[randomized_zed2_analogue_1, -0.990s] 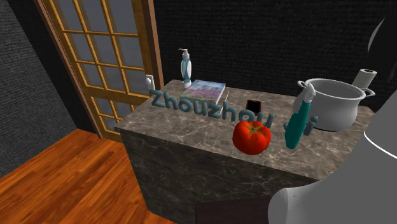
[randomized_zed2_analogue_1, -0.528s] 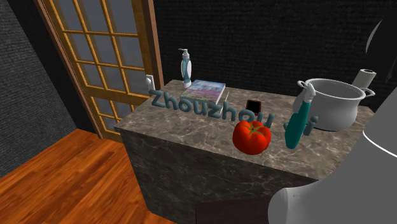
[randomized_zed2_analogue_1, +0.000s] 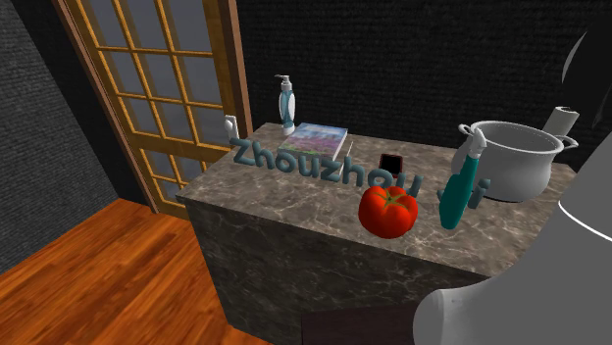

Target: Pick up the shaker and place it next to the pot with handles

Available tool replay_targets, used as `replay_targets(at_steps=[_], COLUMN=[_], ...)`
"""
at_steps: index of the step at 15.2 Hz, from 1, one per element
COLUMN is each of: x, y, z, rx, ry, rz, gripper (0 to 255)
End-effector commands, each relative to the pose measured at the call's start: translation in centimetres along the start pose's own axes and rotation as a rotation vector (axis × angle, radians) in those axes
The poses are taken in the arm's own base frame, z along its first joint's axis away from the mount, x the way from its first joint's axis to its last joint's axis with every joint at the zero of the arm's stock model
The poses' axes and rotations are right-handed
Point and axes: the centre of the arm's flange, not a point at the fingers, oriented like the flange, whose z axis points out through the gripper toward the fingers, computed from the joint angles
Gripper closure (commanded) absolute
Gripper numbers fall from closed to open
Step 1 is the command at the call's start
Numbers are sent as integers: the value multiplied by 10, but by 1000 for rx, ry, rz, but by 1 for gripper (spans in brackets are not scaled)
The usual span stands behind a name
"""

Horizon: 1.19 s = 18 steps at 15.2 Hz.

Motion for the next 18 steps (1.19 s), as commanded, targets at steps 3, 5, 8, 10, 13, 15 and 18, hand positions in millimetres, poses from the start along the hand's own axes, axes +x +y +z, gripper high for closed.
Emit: replay_targets(at_steps=[3,5,8,10,13,15,18], x=[0,0,0,0,0,0,0], y=[0,0,0,0,0,0,0], z=[0,0,-13,-40,-50,-50,-50], rx=[0,0,0,0,0,0,0], ry=[0,0,0,0,0,0,0], rz=[0,0,0,0,0,0,0], gripper=[0,0,0,0,0,0,0])
